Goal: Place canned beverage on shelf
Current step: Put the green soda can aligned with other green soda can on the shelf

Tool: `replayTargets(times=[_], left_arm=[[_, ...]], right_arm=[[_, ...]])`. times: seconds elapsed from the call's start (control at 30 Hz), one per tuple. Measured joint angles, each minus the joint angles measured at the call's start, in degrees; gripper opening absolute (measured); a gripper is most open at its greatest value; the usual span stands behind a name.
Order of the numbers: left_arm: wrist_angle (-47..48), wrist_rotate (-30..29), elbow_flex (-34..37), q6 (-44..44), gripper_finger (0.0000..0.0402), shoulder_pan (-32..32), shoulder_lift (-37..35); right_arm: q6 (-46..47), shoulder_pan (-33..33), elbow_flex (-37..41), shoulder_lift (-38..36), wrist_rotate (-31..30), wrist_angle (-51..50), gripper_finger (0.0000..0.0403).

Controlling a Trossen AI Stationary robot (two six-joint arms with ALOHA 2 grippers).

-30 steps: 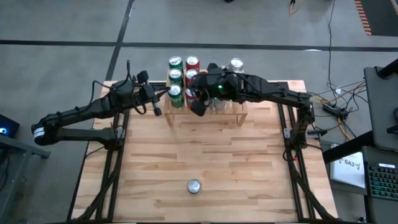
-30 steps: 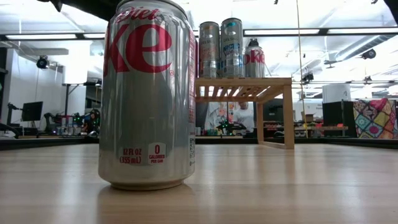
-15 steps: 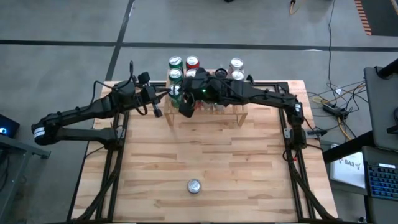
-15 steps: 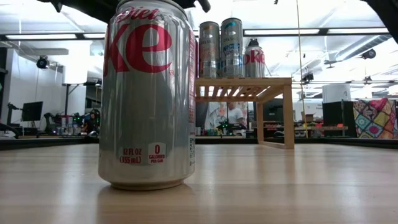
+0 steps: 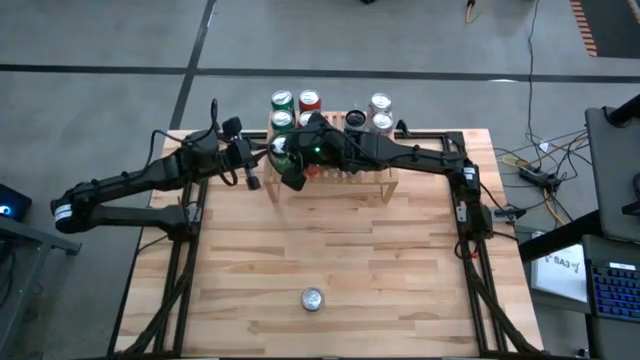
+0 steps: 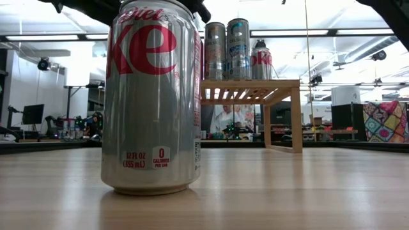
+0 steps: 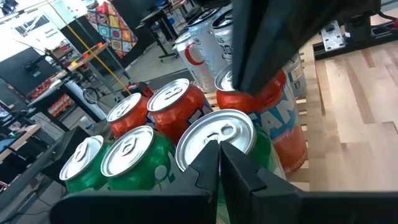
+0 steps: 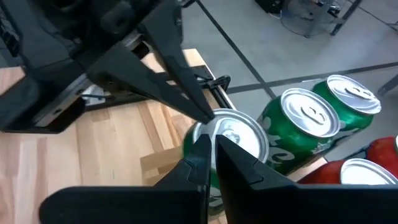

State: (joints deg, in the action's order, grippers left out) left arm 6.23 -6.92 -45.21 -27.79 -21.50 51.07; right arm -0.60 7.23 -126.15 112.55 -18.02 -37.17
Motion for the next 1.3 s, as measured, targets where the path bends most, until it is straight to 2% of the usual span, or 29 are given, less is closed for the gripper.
replayTargets(times=[1.1,1.3], left_arm=[[-0.19,-0.32,0.02,0.83,0.0000,0.00,0.02],[-0.35,-3.46,0.02,1.49,0.0000,-0.02,0.02]], right_arm=[[0.80,0.92,0.00,2.34,-0.07,0.69,0.0013],[1.55,0.92,0.00,2.34,0.04,0.72,0.0013]])
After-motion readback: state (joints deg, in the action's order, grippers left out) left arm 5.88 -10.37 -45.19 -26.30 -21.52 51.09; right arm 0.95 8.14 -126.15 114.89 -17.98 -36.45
